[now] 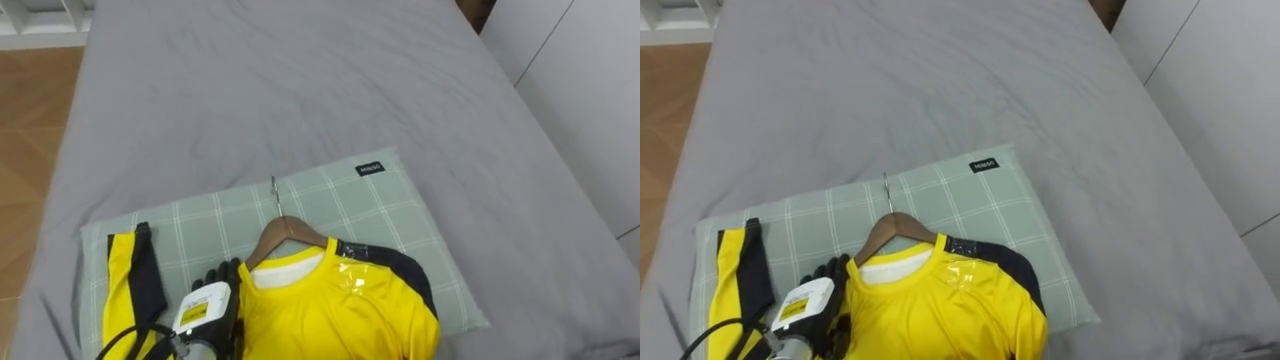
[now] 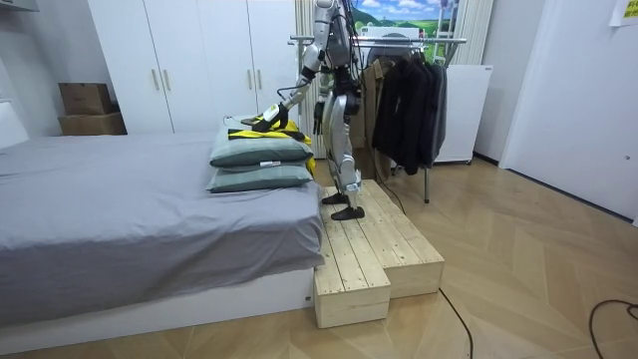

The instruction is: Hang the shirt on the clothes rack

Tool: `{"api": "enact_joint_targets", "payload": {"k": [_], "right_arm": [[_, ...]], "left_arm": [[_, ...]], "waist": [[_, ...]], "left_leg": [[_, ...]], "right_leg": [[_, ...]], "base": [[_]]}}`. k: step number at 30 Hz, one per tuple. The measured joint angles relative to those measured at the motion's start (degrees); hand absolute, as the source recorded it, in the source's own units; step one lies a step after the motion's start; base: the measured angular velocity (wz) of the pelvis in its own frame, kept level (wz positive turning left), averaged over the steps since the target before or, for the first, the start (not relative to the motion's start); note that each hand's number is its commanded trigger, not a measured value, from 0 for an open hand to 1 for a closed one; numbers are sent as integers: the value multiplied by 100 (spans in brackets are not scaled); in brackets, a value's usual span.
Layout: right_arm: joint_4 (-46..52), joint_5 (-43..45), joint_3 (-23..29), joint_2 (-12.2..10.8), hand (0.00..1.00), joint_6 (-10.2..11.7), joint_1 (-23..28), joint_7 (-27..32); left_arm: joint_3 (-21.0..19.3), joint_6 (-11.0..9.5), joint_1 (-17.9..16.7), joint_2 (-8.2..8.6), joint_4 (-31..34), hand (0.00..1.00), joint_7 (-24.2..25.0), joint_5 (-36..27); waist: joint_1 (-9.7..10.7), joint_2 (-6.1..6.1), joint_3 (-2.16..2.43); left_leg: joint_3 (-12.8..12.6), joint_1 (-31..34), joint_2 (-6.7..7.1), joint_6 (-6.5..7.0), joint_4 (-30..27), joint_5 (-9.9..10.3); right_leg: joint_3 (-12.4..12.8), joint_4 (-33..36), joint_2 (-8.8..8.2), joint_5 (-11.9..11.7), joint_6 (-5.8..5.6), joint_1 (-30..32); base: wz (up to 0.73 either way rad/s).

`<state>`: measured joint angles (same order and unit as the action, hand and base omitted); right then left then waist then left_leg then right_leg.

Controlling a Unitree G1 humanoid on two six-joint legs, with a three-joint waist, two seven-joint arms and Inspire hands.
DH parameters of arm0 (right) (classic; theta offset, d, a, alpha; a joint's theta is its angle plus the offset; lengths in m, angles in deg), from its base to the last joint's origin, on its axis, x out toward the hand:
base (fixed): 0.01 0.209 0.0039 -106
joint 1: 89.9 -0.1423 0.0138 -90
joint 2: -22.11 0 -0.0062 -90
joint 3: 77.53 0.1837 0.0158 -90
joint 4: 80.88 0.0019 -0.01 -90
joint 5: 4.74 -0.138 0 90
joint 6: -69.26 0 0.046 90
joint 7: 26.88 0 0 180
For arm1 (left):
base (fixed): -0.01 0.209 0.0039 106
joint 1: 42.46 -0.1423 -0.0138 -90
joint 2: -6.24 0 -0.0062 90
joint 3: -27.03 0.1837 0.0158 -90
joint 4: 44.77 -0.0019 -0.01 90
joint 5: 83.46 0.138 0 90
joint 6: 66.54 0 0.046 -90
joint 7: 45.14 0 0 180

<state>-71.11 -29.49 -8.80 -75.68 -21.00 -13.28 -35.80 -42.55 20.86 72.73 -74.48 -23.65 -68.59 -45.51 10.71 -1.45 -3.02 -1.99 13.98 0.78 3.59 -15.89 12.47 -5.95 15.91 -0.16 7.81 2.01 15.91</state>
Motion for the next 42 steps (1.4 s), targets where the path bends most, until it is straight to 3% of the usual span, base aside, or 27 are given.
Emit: {"api": "enact_joint_targets", "payload": {"k": [2,3,4,10,17,37,42], "right_arm": [[0,0,1,-1,0,-6,-3,-1],[0,0,1,-2,0,-9,-5,-1],[1,0,1,-2,0,-10,-4,-1],[21,-46,-6,-7,0,-32,-5,19],[30,-70,-5,-8,0,-46,-2,98],[25,13,-5,-9,0,30,-4,55],[29,118,1,5,0,44,59,71]], "left_arm": [[-6,0,3,-2,4,0,0,-7],[-8,0,11,-3,11,7,0,-9],[-10,0,13,-4,11,99,0,-10],[-168,1,109,-20,7,100,-33,-19],[-364,56,370,-178,-8,100,-141,-25],[-342,6,89,-112,-29,100,8,-256],[-330,-2,-97,-102,226,100,3,-249]], "waist": [[1,-4,2],[1,-9,1],[2,-12,2],[-10,-68,6],[-8,-111,13],[-18,-68,13],[-30,-23,42]], "left_leg": [[-20,23,0,0,-24,-3],[-30,49,0,0,-66,-3],[-35,55,0,0,-75,-3],[-96,152,-2,0,-168,-3],[-128,149,4,6,-190,-6],[-129,-14,-14,7,-260,-6],[-168,-173,-11,6,-119,-5]], "right_leg": [[14,10,-2,-1,1,20],[24,27,-2,-1,1,36],[27,33,-2,-1,1,42],[96,106,-1,0,1,141],[123,117,-5,0,1,141],[130,171,7,-14,22,-28],[165,62,55,-14,21,-167]], "base": [[-4],[-4],[-5],[-5],[0],[0],[-2]]}}
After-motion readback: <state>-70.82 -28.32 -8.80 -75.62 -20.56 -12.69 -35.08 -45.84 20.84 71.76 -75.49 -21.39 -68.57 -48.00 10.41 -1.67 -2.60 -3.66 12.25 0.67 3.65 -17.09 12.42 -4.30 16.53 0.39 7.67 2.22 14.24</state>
